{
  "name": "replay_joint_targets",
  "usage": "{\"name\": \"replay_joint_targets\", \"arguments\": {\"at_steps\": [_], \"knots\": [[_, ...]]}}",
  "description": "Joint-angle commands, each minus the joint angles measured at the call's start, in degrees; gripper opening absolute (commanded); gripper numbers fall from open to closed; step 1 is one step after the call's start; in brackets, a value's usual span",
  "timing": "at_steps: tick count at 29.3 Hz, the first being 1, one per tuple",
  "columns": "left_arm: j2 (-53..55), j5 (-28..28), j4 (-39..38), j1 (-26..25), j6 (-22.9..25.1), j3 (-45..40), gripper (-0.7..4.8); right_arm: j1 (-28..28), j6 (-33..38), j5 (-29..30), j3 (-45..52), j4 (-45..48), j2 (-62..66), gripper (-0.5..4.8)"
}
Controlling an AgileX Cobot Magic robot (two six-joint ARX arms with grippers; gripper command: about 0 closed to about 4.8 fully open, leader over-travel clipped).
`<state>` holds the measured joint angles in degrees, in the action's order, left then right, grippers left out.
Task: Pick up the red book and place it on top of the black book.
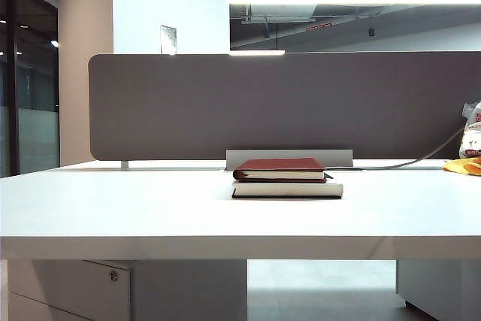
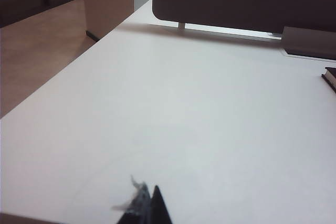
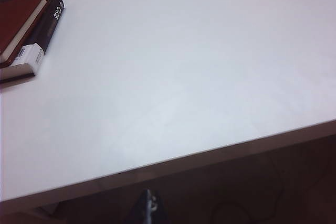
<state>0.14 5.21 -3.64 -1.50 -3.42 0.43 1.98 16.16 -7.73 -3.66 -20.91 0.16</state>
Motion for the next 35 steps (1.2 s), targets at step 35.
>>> {"name": "replay_joint_targets", "arguments": {"at_steps": [35], "knots": [[0.04,-6.54,-6.6,0.13,2.58,-0.02,-0.05,0.04,-0.11,-0.09,-0.07,0.13,0.0,-0.06]]}}
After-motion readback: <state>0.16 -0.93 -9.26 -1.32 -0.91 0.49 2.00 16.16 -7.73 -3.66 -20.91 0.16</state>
